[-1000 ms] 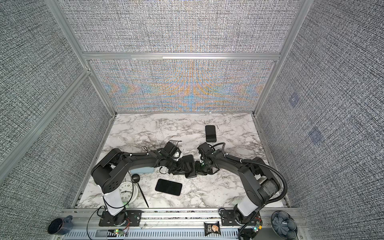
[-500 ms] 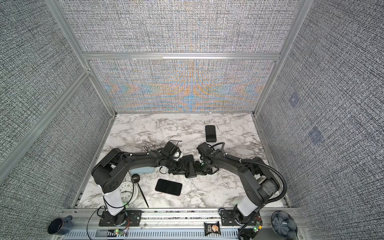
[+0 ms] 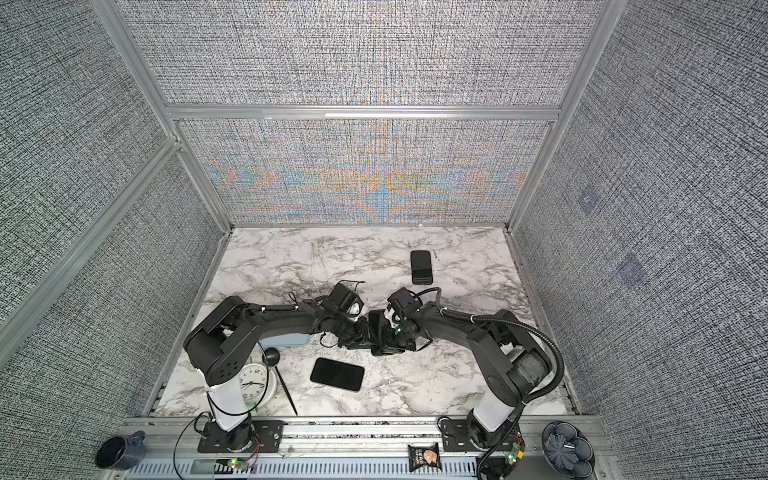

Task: Put the phone into the phone case

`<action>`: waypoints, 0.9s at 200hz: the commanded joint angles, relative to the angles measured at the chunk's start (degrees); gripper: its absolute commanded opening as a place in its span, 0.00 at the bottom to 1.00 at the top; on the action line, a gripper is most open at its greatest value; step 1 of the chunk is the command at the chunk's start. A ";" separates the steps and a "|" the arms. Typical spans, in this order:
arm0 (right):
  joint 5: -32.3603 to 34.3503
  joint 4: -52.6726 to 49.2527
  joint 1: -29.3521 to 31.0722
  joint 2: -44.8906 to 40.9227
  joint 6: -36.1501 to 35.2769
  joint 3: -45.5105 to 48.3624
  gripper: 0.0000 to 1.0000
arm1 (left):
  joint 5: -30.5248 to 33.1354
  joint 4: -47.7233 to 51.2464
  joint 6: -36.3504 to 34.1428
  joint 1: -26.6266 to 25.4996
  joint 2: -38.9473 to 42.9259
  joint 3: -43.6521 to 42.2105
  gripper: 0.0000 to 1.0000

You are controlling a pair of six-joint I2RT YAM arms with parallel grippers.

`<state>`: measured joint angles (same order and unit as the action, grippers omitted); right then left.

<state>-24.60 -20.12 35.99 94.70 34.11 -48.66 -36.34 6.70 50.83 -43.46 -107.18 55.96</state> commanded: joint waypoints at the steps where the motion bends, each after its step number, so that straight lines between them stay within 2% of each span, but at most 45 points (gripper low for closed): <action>1: 2.12 -2.74 0.23 -0.05 -0.06 0.23 0.07 | 1.05 0.07 -0.82 -0.31 -0.41 -0.04 0.39; 49: 7.94 -9.61 0.26 -4.07 -2.07 -2.18 0.08 | 3.61 1.35 -1.38 -0.27 2.66 -0.94 0.39; 67: 10.79 -11.23 0.31 -5.32 -2.15 -2.58 0.11 | 5.74 2.67 -1.78 -0.19 4.84 -1.33 0.38; 80: 11.50 -11.26 0.44 -5.80 -1.95 -2.52 0.18 | 6.97 2.52 -1.75 0.06 6.42 -1.87 0.39; 100: 13.99 -11.95 1.70 -5.71 -2.35 -3.16 0.36 | 8.38 2.79 -1.94 0.83 8.51 -2.26 0.41; 112: 16.63 -13.25 2.77 -5.48 -2.72 -4.01 0.43 | 9.22 3.91 -2.54 1.30 9.45 -1.94 0.42; 144: 20.99 -15.33 3.78 -4.07 -3.24 -5.03 0.47 | 10.27 6.86 -4.50 2.45 10.49 -1.36 0.44; 180: 21.91 -16.06 4.83 -2.67 -3.09 -7.08 0.53 | 9.43 5.68 -4.69 3.55 11.21 -2.76 0.46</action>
<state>-4.93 -34.46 39.88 91.53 31.44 -54.43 -27.14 12.08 47.22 -40.49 -96.68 53.78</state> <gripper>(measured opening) 0.498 0.447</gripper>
